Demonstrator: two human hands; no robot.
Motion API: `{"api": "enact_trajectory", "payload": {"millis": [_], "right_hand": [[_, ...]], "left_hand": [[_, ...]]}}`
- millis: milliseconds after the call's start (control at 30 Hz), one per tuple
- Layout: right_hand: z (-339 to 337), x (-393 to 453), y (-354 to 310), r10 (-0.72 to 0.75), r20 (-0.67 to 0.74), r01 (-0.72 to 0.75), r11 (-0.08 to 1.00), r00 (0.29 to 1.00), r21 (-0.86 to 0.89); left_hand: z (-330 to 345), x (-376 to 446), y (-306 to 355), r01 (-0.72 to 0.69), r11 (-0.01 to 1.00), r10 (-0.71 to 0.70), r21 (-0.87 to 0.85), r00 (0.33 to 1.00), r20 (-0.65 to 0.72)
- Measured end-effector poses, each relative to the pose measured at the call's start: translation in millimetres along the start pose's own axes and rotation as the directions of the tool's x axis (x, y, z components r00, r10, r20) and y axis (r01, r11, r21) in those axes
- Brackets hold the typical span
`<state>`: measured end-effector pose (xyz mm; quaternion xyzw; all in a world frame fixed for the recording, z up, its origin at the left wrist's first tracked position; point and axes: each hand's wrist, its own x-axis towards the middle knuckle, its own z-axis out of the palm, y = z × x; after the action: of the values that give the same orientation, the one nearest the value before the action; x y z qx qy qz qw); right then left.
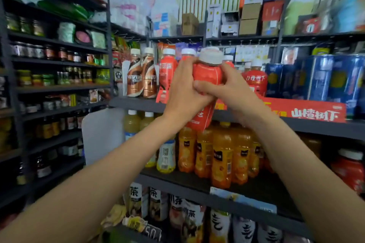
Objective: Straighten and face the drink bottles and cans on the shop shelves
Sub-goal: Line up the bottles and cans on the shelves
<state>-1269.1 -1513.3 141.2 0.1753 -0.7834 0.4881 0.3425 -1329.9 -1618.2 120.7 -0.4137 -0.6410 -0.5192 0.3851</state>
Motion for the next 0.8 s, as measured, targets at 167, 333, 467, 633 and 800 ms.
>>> {"api": "enact_trajectory", "payload": {"millis": [167,333,467,633,800], "right_hand": [[-17.6,60.1,-35.6,-0.025,-0.291,0.026,1.000,0.956,-0.004],[-48.2,112.8,-37.9,-0.052,-0.444,-0.044,0.978,0.894,-0.203],[-58.5,137.5,-11.8,0.071,-0.425,-0.188,0.952,0.902,-0.240],[-65.7,133.6,19.9,0.183,-0.403,-0.309,0.911,0.897,-0.273],[-69.9,124.2,28.7,0.251,-0.321,-0.344,0.898,0.913,-0.275]], "left_hand": [[0.7,81.9,3.0,-0.045,0.991,0.064,-0.124,0.987,0.149],[0.9,148.6,-34.9,-0.155,0.976,0.124,0.151,0.973,0.196],[9.7,165.3,-59.6,-0.153,0.951,0.037,0.268,0.920,0.391],[34.9,148.6,-72.2,-0.348,0.813,-0.085,0.466,0.722,0.687],[47.9,160.6,-72.9,-0.340,0.808,-0.107,0.481,0.717,0.688]]}}
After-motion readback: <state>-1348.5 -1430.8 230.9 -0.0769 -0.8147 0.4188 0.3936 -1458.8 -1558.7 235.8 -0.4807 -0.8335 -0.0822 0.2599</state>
